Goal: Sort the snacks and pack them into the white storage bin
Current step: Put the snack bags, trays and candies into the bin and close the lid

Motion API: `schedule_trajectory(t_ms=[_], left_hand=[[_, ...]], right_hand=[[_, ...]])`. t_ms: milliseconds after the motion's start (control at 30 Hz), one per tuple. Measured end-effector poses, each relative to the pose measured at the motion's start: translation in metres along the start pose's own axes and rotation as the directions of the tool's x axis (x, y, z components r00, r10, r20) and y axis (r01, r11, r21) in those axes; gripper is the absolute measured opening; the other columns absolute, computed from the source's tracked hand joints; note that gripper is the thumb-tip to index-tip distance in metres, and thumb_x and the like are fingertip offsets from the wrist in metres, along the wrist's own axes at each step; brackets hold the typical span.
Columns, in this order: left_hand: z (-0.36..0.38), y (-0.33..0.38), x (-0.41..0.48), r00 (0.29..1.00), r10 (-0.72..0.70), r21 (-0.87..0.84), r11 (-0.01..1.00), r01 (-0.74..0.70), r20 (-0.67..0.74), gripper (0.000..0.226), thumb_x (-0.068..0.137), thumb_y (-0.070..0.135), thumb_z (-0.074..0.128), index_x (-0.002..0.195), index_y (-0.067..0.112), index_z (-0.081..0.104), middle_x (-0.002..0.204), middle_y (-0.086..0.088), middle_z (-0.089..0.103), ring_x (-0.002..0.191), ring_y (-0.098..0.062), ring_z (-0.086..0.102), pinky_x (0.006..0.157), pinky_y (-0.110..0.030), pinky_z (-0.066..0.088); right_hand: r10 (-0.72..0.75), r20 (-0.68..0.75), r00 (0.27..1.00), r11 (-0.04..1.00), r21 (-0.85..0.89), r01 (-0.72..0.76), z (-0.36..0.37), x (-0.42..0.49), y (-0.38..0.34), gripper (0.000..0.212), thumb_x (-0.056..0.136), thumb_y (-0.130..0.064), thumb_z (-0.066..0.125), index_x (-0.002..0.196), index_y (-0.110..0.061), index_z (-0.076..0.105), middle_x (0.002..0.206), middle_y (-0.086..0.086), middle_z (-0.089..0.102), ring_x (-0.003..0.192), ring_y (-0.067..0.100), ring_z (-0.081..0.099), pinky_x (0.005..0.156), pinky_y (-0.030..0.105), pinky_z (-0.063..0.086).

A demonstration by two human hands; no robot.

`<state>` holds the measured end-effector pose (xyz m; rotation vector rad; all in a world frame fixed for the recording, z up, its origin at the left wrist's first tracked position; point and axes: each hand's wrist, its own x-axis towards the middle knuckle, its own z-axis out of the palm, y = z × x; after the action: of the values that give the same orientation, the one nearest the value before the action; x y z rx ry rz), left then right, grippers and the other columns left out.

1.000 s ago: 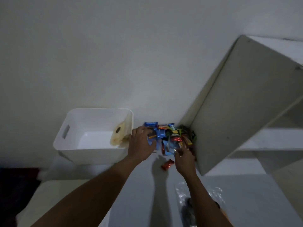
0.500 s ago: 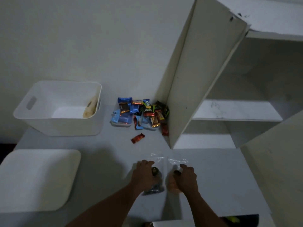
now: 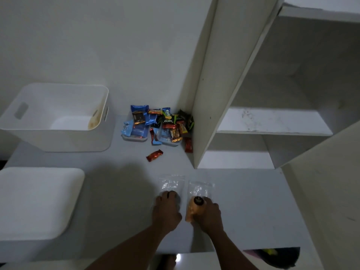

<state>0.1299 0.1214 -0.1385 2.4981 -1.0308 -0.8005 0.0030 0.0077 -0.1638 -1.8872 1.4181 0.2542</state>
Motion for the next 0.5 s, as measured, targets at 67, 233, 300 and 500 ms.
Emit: schedule_trajectory(t_ms=[67, 233, 300, 500], left_hand=[[-0.002, -0.003, -0.001, 1.0, 0.006, -0.128, 0.992, -0.009, -0.026, 0.061, 0.072, 0.02, 0.07, 0.129, 0.023, 0.048, 0.131, 0.0, 0.049, 0.118, -0.024, 0.048, 0.094, -0.035, 0.048], [-0.016, -0.024, 0.01, 0.995, -0.066, -0.308, 0.951, 0.041, -0.074, 0.037, 0.072, 0.024, 0.074, 0.106, 0.017, 0.061, 0.101, 0.002, 0.065, 0.094, -0.02, 0.066, 0.075, -0.023, 0.05], [-0.036, -0.022, 0.009, 0.984, -0.128, -0.462, 0.885, 0.059, -0.12, 0.022, 0.072, 0.025, 0.073, 0.092, 0.019, 0.064, 0.083, 0.003, 0.068, 0.079, -0.019, 0.069, 0.068, -0.028, 0.055], [-0.108, -0.02, 0.007, 0.939, -0.309, -0.877, 0.48, 0.018, -0.15, 0.023, 0.088, 0.018, 0.069, 0.106, 0.029, 0.06, 0.099, 0.0, 0.071, 0.087, -0.017, 0.07, 0.07, -0.035, 0.059]], right_hand=[[-0.05, -0.038, 0.998, 0.999, 0.017, 0.05, 0.008, 0.013, 0.009, 0.048, 0.056, -0.038, 0.067, 0.101, -0.024, 0.062, 0.093, 0.001, 0.066, 0.088, 0.021, 0.065, 0.076, 0.034, 0.057], [-0.189, -0.169, 0.967, 0.962, 0.165, 0.217, -0.008, 0.001, -0.025, 0.011, 0.071, -0.012, 0.071, 0.075, -0.019, 0.064, 0.075, 0.001, 0.066, 0.065, 0.01, 0.064, 0.052, 0.01, 0.046], [-0.247, -0.194, 0.949, 0.942, 0.182, 0.282, -0.016, -0.002, -0.043, 0.013, 0.07, -0.014, 0.073, 0.076, -0.022, 0.065, 0.075, -0.001, 0.066, 0.066, 0.01, 0.064, 0.053, 0.01, 0.046], [-0.379, -0.279, 0.882, 0.858, 0.251, 0.448, -0.039, -0.006, -0.109, 0.027, 0.076, -0.017, 0.075, 0.102, -0.021, 0.07, 0.099, -0.002, 0.067, 0.089, 0.012, 0.064, 0.074, 0.018, 0.046]])
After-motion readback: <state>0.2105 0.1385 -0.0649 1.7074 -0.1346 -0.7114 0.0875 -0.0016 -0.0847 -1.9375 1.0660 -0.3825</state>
